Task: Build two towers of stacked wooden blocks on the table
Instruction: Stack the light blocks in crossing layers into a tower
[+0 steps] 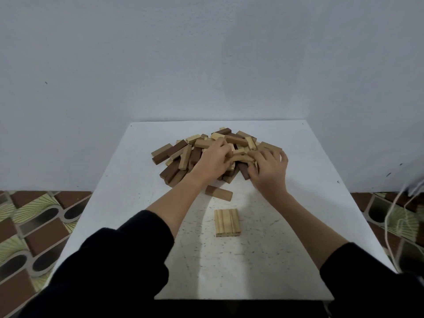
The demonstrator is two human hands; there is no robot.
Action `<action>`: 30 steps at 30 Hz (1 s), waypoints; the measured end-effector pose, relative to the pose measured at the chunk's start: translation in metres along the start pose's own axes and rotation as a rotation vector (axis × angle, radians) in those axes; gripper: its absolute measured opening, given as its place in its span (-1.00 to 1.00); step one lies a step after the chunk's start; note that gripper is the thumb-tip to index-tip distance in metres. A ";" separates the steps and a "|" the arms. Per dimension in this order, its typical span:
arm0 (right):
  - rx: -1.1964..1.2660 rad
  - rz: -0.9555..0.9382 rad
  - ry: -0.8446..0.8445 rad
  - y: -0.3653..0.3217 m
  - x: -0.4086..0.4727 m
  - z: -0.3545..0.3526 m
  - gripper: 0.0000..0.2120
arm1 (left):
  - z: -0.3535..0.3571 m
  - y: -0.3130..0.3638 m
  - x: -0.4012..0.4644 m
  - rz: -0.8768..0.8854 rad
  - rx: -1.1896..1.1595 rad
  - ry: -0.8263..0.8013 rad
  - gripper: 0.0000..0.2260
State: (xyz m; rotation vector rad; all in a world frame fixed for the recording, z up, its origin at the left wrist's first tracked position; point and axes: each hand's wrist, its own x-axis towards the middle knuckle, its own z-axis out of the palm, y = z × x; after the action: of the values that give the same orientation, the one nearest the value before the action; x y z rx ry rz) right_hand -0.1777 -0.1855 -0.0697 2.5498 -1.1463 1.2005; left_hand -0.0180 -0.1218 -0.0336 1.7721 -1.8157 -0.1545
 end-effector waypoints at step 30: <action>0.612 0.256 -0.868 -0.079 0.038 -0.043 -0.88 | -0.031 -0.008 -0.076 -0.559 -0.787 0.251 -0.78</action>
State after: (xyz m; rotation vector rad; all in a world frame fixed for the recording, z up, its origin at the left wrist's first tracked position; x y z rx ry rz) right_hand -0.1362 -0.1360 0.0033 3.6795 -1.4301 0.4644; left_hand -0.0006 -0.0409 -0.0372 1.5522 -0.8505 -0.7200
